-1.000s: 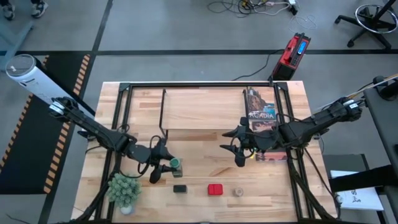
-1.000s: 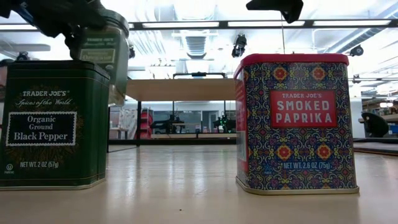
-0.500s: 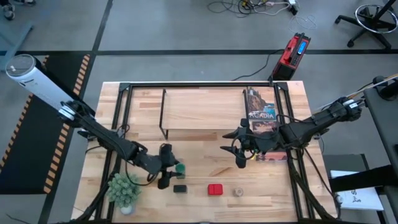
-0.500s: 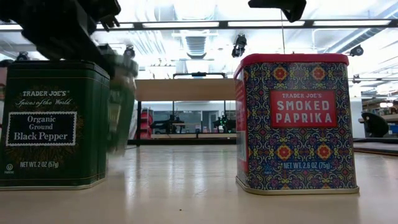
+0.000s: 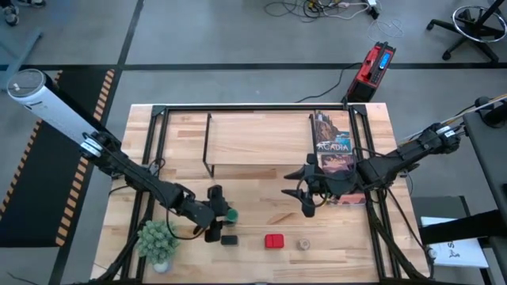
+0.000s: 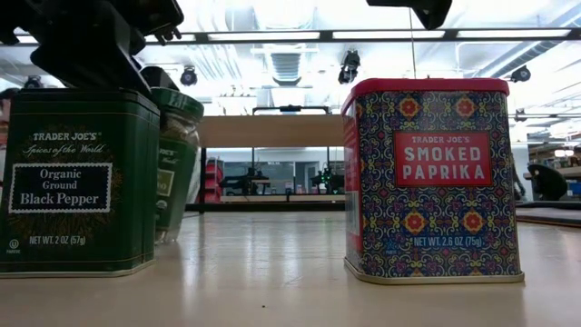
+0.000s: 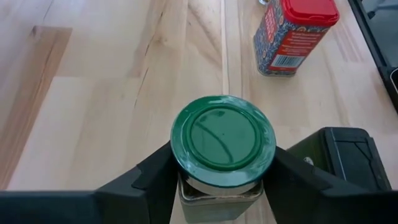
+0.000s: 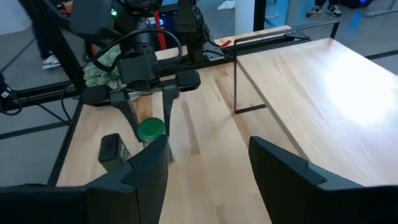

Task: Shelf spices
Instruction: Remove the green seasoning bottle from the shelf, then put the brown seasoning bottle on the shelf

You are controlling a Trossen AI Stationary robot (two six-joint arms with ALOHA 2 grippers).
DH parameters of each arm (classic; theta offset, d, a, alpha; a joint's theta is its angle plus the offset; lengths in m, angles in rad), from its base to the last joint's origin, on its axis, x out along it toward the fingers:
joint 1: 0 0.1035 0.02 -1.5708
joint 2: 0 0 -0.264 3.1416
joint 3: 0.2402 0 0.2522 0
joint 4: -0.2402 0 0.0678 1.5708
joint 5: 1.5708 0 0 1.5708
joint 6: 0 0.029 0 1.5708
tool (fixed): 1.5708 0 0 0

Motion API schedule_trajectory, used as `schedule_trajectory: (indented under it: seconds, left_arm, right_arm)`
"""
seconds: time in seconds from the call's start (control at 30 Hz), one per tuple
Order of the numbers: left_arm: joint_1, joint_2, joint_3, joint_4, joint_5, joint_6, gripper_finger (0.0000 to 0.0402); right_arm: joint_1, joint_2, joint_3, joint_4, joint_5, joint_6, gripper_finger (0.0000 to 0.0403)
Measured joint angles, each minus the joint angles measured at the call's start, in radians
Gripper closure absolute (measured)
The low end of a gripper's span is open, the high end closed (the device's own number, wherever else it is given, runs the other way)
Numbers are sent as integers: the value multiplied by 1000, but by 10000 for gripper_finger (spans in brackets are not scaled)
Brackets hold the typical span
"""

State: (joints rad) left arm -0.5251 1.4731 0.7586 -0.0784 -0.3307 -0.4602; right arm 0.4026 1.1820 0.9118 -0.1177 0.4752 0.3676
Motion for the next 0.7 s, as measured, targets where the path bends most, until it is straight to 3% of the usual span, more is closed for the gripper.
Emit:
schedule_trajectory:
  seconds: [0.4, 0.7]
  left_arm:
    - [-4, -31, 0, -15, 0, -12, 166]
    - [-3, -131, -1, -46, 0, -3, 161]
  right_arm:
    - [6, 0, 0, 0, 5, 3, 204]
    - [6, 0, 0, 0, 16, 1, 204]
